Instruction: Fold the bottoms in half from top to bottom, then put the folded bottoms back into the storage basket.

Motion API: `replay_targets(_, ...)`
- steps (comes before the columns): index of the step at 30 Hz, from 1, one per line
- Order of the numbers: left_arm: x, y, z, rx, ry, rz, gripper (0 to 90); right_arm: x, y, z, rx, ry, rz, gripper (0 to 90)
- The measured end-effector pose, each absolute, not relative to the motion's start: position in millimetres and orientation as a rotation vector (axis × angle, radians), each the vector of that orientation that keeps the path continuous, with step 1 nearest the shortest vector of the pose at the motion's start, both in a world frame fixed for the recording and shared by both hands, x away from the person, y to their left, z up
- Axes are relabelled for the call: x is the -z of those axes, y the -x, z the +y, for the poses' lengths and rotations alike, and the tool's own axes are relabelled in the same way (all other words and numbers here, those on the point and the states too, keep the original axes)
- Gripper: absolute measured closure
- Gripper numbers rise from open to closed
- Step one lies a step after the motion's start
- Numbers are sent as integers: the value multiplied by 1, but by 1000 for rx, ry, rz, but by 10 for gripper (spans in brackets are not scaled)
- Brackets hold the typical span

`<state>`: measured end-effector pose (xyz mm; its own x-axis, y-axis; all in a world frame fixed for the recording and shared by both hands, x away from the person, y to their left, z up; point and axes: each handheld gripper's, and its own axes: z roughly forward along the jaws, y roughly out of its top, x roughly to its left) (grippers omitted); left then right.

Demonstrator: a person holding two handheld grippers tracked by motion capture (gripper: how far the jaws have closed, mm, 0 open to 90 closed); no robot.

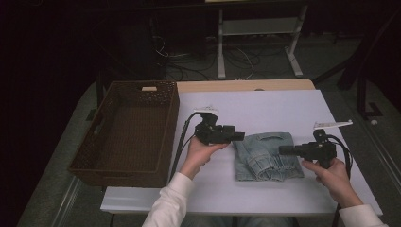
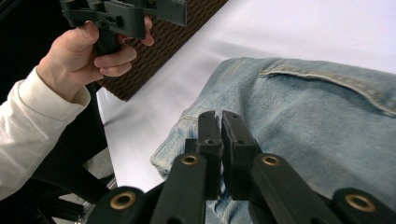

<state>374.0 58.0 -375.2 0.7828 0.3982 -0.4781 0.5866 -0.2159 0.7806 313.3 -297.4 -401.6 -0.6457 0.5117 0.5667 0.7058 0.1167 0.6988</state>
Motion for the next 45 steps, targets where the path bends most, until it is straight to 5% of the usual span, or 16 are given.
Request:
replay_targets(7,361,-382,55,183,-1856,747,378,396,-305,-317,1604,1326,-2208,791)
replay_targets(14,351,-394,50,153,-1901,748,363,403,-298,-328,1622,1459,-2214,631)
replay_targets(32,385,-417,29,197,-2031,801,269,417,-293,-329,1500,1753,-2151,47)
replay_targets(45,411,-421,22,242,-2083,861,209,422,-290,-323,1479,1735,-2147,7)
